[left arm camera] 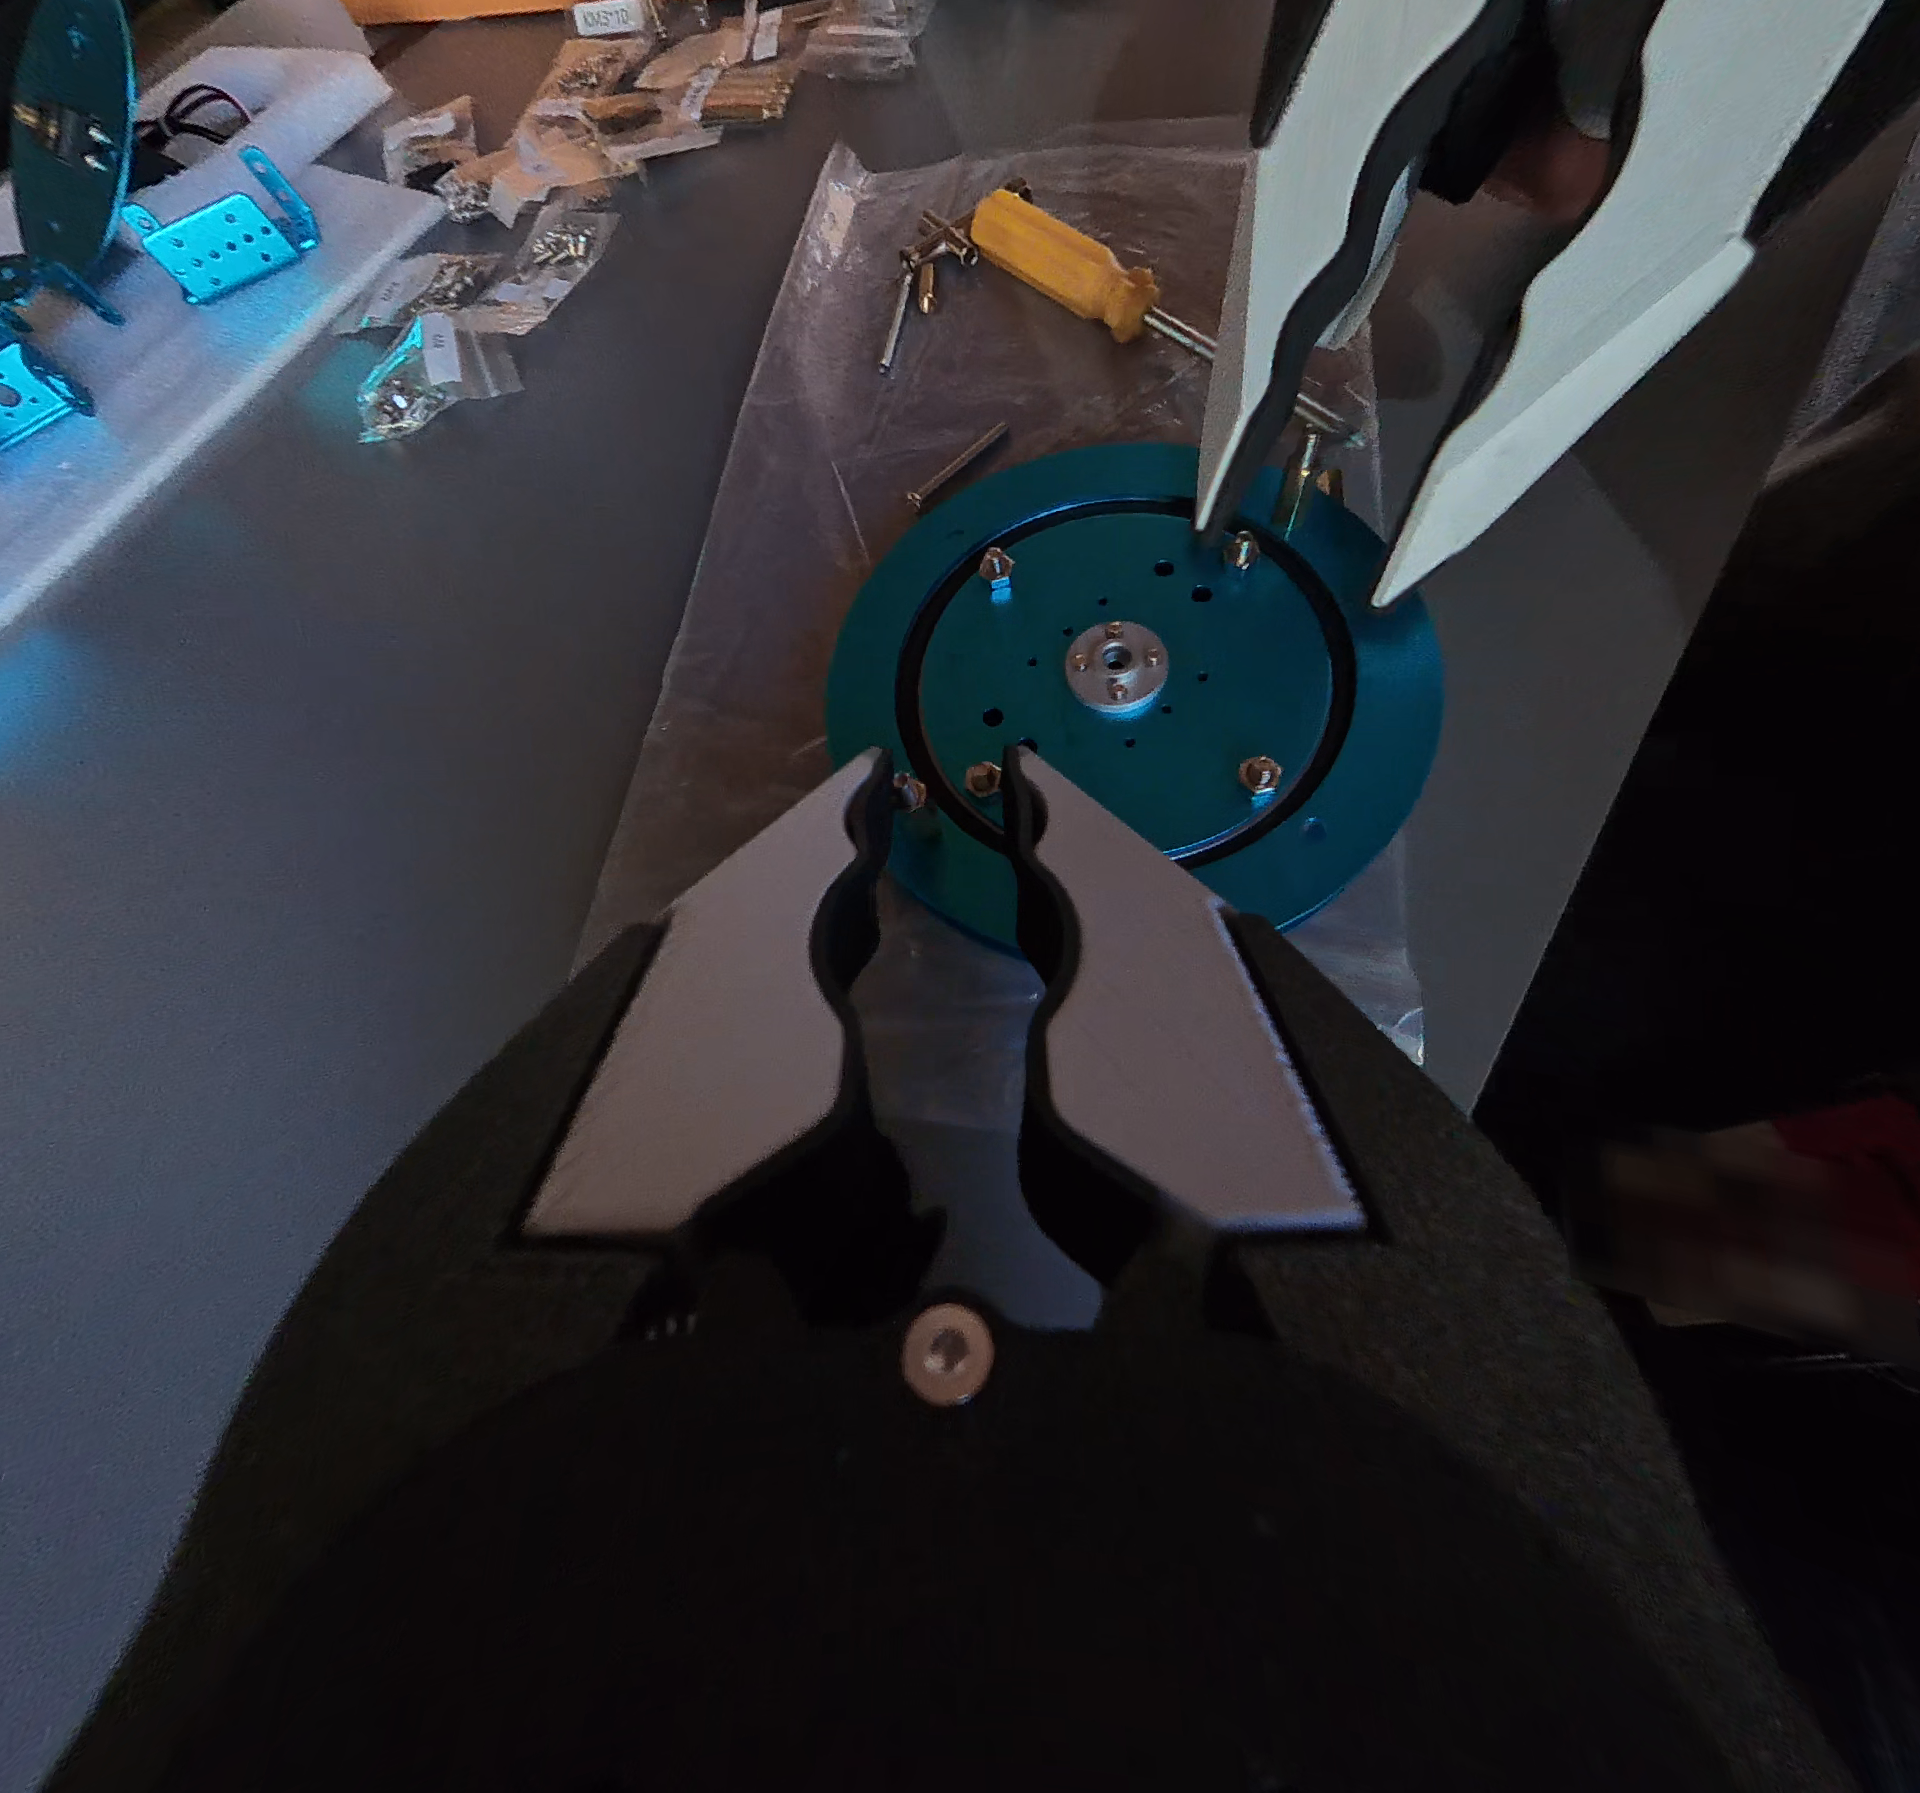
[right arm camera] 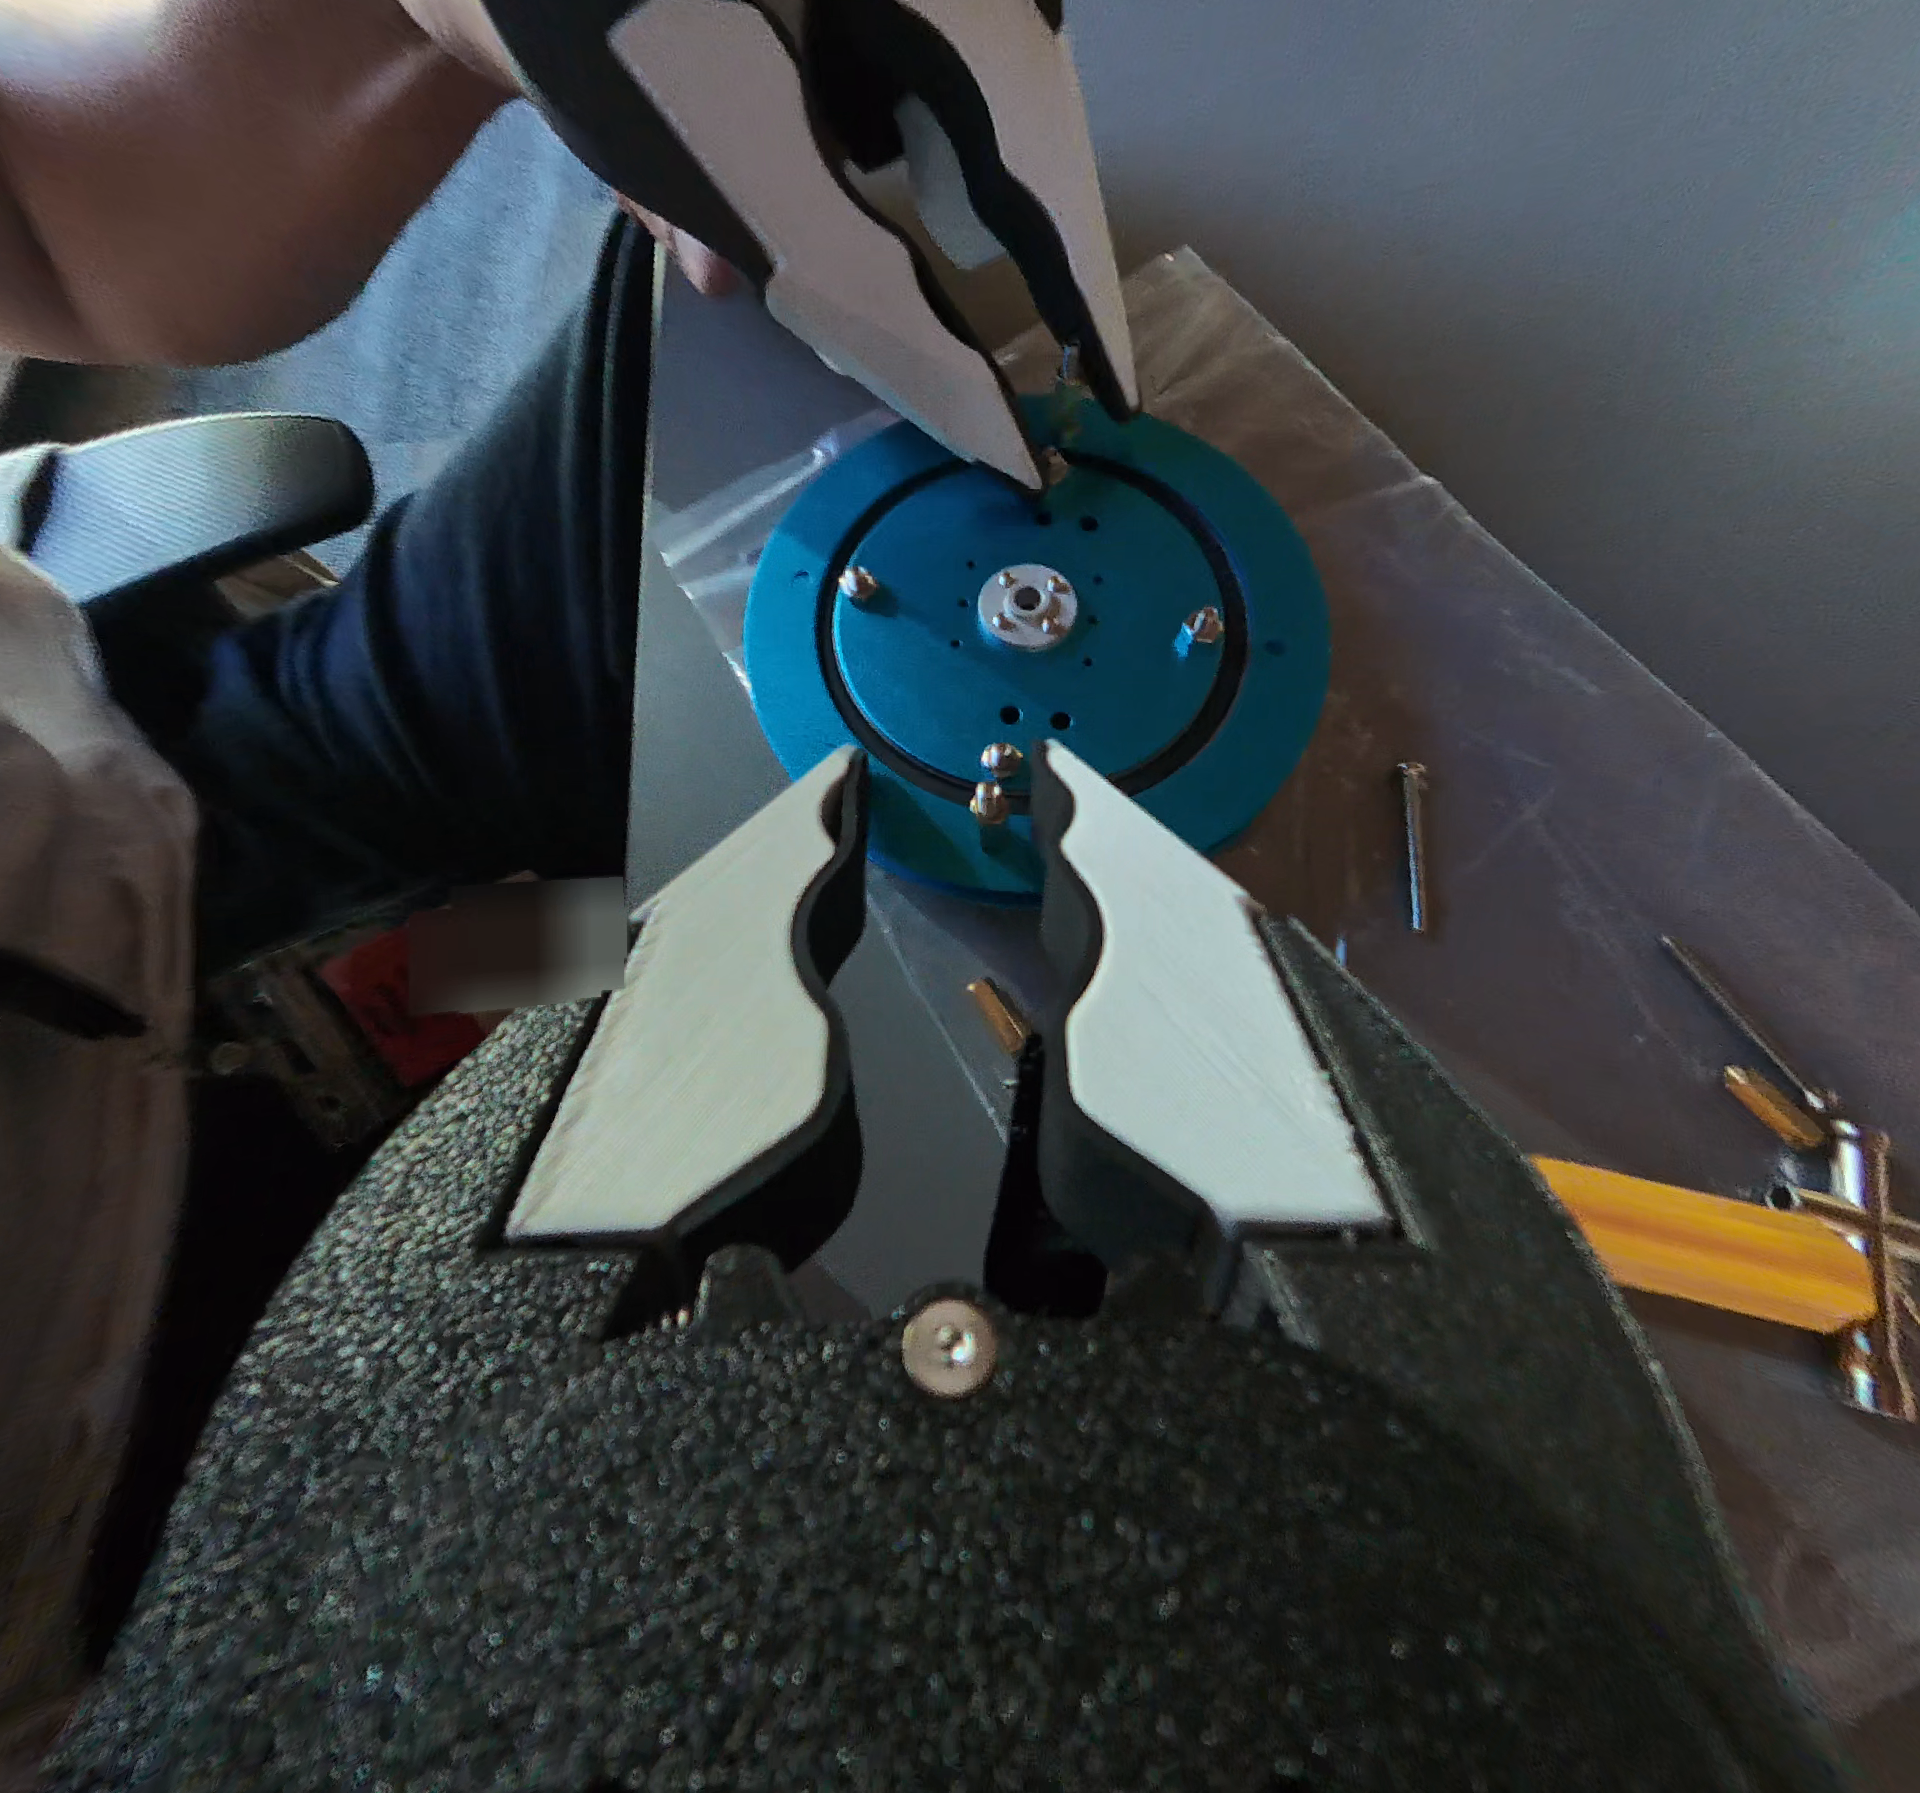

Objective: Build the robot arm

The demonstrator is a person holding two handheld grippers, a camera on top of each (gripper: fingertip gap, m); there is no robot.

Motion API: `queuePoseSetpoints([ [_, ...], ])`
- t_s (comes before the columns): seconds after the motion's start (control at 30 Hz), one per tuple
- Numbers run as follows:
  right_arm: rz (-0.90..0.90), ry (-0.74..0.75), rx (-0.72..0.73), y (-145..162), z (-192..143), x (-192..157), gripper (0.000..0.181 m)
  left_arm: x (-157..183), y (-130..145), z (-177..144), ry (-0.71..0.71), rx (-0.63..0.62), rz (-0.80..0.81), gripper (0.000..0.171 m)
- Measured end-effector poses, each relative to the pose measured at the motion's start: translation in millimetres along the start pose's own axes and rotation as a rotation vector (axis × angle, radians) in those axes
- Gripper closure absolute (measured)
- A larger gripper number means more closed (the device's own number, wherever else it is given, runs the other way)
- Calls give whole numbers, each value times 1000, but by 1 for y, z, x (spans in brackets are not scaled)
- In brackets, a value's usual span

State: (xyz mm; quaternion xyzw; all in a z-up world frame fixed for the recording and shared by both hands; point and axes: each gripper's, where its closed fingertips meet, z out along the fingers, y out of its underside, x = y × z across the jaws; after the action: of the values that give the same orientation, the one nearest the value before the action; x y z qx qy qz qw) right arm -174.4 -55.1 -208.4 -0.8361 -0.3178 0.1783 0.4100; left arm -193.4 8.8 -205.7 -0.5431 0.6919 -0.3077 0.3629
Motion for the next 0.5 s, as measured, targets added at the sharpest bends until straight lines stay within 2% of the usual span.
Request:
queuePoseSetpoints([
  [0.2,-58,-156,15,0,1,-2,168,1,1,-1,72,-12,-7,153],
  [0.27,-78,-193,13,0,1,-2,168,1,0,0,85,-12,-21,154],
  [0.5,-107,-192,9,2,0,1,176,1,1,-1,77,-2,-5,158],
])
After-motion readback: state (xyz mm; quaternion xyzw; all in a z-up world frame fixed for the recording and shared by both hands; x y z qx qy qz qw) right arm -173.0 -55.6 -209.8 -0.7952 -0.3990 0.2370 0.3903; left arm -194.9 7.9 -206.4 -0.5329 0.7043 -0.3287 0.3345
